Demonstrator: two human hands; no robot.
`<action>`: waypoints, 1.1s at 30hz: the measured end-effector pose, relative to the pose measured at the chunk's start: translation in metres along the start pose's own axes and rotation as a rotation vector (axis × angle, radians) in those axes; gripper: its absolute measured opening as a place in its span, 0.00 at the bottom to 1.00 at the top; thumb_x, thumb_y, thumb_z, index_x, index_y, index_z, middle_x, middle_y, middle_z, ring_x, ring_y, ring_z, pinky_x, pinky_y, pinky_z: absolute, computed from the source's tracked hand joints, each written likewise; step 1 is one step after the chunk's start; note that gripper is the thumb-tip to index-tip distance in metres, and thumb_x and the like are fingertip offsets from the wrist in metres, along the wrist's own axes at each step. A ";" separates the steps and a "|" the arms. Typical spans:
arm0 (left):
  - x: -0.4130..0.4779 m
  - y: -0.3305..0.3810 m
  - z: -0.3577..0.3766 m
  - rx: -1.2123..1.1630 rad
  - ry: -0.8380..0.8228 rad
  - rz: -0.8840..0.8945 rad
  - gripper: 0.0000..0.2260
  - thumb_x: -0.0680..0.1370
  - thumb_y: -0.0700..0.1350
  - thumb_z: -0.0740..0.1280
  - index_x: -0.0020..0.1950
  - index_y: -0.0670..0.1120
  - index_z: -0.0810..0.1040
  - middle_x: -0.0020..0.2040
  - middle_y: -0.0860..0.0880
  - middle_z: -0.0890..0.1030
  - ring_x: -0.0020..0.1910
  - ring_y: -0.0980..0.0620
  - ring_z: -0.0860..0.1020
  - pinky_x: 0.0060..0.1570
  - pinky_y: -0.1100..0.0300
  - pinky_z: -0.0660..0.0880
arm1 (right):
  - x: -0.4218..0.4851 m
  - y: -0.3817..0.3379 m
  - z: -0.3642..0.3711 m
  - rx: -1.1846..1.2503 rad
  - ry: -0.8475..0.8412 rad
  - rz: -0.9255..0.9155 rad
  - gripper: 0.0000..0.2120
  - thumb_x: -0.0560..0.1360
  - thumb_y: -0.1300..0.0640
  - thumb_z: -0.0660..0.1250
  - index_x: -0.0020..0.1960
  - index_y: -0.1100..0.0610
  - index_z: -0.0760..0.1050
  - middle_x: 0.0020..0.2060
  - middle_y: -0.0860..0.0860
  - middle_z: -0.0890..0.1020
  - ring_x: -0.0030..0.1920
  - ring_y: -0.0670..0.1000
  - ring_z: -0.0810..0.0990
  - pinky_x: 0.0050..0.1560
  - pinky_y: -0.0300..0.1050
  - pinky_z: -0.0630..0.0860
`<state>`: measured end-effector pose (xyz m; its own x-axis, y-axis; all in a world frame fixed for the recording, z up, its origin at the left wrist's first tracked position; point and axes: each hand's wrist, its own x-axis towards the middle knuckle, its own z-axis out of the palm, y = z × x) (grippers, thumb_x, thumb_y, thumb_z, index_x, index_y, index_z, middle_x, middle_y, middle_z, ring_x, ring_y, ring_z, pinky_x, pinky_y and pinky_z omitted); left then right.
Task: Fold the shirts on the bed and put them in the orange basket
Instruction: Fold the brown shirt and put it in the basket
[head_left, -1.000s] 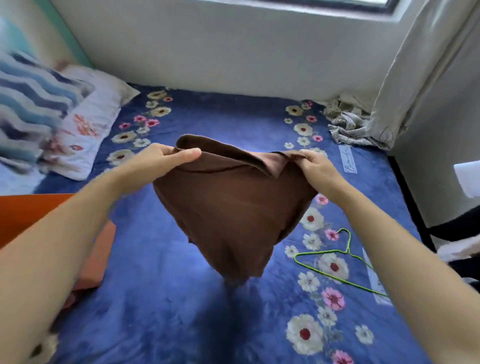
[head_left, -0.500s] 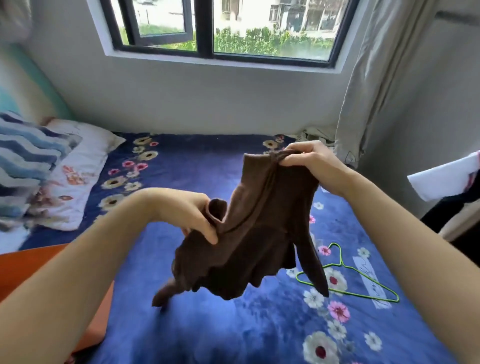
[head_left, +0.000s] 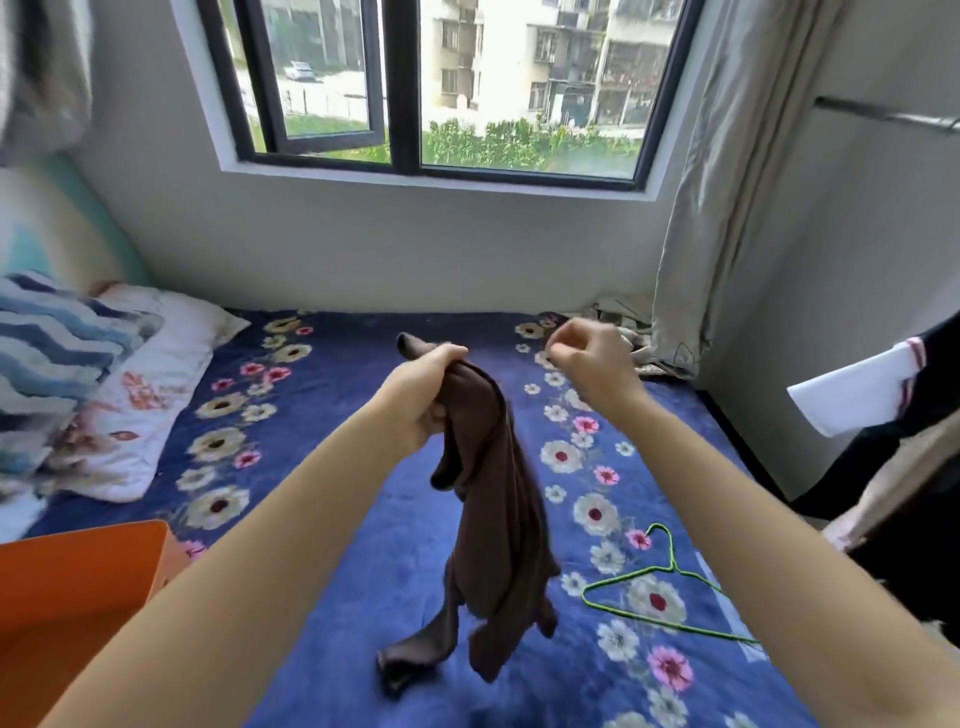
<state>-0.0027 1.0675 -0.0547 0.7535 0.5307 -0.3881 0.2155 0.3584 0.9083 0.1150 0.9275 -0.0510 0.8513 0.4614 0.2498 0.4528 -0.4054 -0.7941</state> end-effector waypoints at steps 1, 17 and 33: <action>0.001 0.003 0.004 -0.104 0.016 -0.058 0.09 0.77 0.49 0.66 0.43 0.44 0.75 0.34 0.47 0.79 0.25 0.53 0.77 0.29 0.64 0.74 | -0.010 0.004 0.001 0.145 -0.115 0.056 0.04 0.62 0.61 0.65 0.37 0.57 0.76 0.31 0.52 0.78 0.32 0.48 0.74 0.37 0.42 0.69; 0.008 0.000 -0.008 -0.740 0.307 -0.105 0.08 0.74 0.42 0.63 0.36 0.46 0.69 0.37 0.47 0.74 0.34 0.48 0.74 0.32 0.56 0.71 | -0.026 -0.002 0.037 0.336 0.086 0.132 0.13 0.74 0.70 0.54 0.39 0.58 0.73 0.30 0.48 0.73 0.31 0.42 0.69 0.31 0.35 0.65; -0.014 0.001 -0.052 -0.975 0.159 -0.147 0.11 0.76 0.42 0.64 0.35 0.45 0.68 0.22 0.48 0.74 0.24 0.48 0.77 0.23 0.57 0.73 | -0.011 0.051 -0.017 -1.053 0.028 -0.207 0.12 0.63 0.60 0.70 0.45 0.61 0.77 0.44 0.59 0.79 0.46 0.62 0.79 0.44 0.51 0.72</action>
<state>-0.0455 1.1005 -0.0564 0.6529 0.5015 -0.5676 -0.3579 0.8647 0.3523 0.1332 0.8886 -0.0852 0.7314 0.5865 0.3481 0.5784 -0.8038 0.1392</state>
